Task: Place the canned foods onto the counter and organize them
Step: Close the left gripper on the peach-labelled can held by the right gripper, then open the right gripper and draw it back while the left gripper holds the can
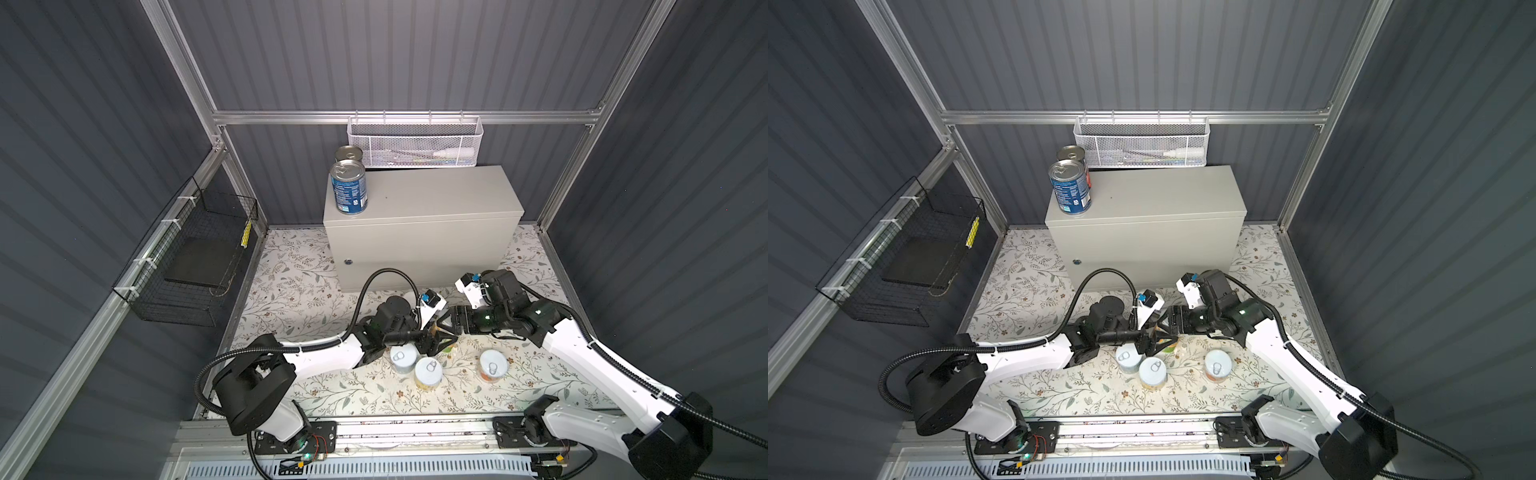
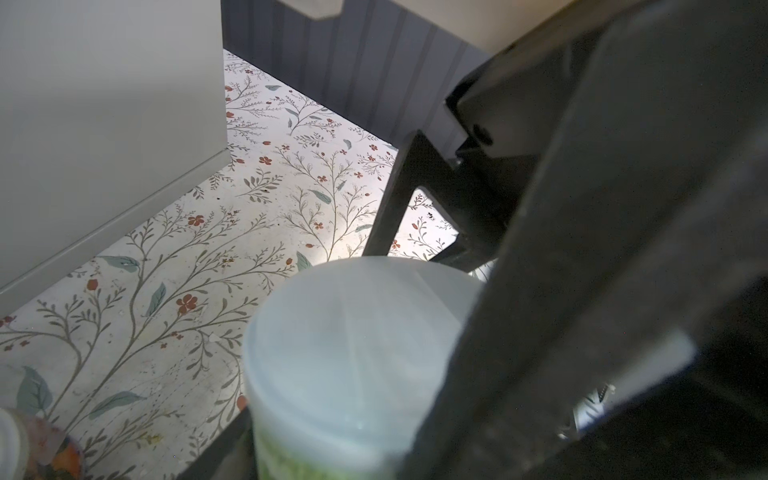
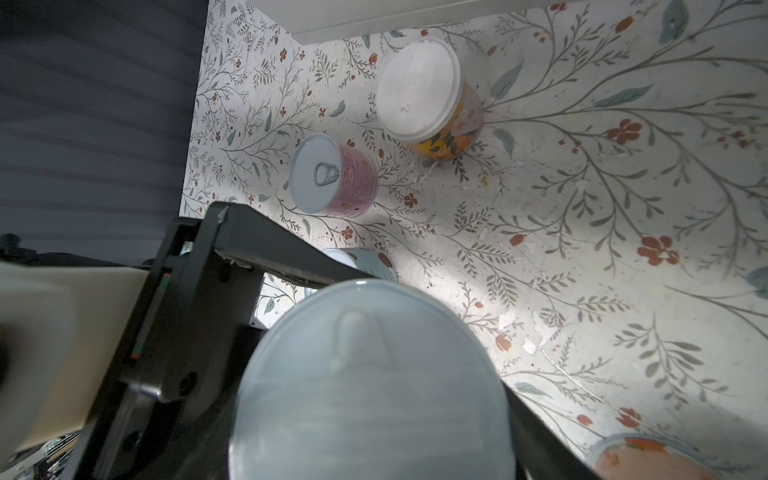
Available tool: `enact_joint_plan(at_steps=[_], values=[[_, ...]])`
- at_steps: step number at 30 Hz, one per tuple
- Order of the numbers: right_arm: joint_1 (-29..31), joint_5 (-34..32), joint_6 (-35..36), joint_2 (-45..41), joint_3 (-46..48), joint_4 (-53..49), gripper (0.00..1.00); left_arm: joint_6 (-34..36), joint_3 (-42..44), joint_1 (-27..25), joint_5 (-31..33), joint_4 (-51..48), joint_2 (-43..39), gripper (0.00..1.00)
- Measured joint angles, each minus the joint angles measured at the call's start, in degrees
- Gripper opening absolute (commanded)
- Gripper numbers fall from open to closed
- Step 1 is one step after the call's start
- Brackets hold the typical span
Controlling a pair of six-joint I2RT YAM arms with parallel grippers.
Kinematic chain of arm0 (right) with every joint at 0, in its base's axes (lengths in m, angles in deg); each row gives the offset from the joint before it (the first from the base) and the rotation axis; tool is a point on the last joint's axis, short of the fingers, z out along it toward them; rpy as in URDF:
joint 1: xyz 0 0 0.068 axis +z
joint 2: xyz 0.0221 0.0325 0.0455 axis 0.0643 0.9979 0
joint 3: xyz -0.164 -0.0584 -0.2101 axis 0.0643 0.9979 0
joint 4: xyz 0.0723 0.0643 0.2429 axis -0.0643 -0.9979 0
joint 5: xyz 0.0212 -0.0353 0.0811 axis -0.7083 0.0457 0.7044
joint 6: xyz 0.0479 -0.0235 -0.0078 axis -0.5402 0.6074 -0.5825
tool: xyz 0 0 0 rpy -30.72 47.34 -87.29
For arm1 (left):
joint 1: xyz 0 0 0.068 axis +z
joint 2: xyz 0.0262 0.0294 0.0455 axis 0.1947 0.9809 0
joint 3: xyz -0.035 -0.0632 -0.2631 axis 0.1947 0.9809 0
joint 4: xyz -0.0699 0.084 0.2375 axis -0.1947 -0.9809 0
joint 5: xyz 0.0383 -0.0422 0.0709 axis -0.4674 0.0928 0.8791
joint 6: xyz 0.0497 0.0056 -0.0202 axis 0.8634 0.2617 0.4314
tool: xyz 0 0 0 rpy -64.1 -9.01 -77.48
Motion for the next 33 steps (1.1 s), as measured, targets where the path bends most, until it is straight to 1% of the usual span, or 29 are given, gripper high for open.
enact_joint_plan(at_steps=[9, 17, 26, 33], values=[[-0.33, 0.11, -0.07, 0.28, 1.18, 3.26, 0.82, -2.64, -1.79, -0.17, 3.91, -4.55, -0.76, 0.53], [-0.26, 0.98, -1.73, 0.44, 1.38, 6.8, 0.86, -3.32, -1.79, -0.37, 9.09, -7.45, -2.69, 0.51], [-0.17, 1.7, -2.8, 1.88, 1.7, 8.33, 0.88, -3.5, -1.79, -0.37, 12.81, -10.29, -3.02, 0.49], [0.0, 2.32, -2.8, 1.77, 2.01, 8.52, 0.88, -3.72, -1.79, -0.37, 15.65, -13.92, -5.01, 0.49]])
